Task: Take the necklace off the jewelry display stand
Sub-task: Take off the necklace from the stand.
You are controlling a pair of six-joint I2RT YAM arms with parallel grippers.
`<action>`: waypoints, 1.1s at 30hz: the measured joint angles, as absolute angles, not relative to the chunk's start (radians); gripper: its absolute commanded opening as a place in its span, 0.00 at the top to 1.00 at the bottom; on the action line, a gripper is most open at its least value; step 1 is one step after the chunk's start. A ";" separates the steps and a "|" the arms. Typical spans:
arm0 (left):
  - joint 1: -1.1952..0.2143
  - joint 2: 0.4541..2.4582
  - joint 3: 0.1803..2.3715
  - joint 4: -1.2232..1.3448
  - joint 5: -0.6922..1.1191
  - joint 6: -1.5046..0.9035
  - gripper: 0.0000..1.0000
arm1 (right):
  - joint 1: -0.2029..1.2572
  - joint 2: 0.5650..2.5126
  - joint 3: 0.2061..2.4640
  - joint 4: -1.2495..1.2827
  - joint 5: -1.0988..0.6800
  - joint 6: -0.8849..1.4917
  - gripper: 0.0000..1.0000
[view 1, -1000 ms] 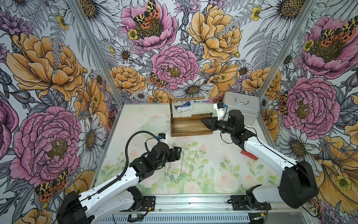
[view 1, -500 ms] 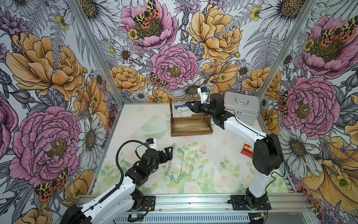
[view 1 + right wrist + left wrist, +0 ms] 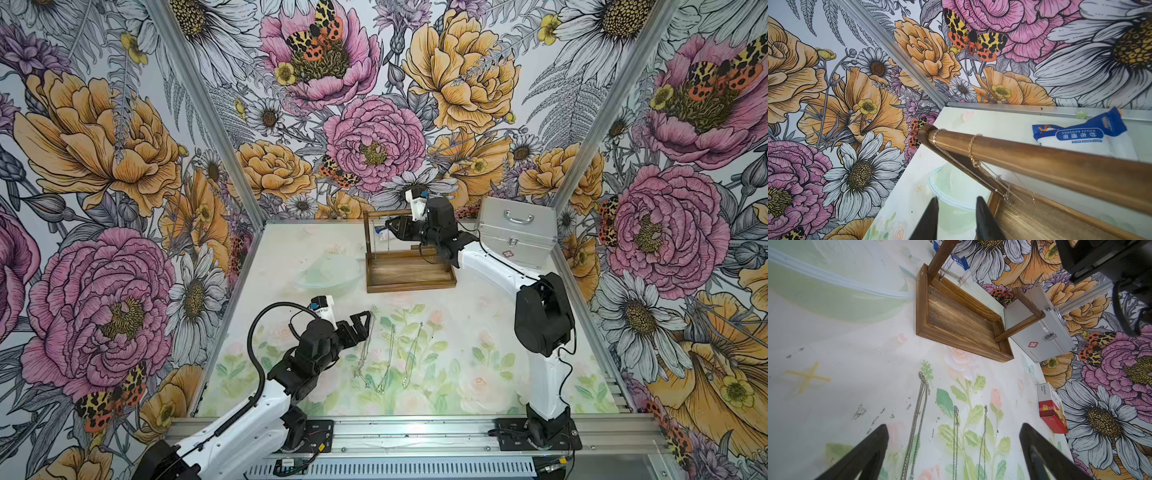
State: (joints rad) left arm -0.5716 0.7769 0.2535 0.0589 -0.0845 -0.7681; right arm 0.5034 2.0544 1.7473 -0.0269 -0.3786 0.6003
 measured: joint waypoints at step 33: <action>-0.566 0.793 0.252 0.095 -0.069 -0.779 0.02 | 0.506 2.174 1.869 -0.049 -0.310 0.581 0.88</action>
State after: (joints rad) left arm -0.5663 0.7925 0.2520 0.0952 -0.0692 -0.7792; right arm 0.5056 2.1742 1.8690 -0.0494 -0.3096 0.5812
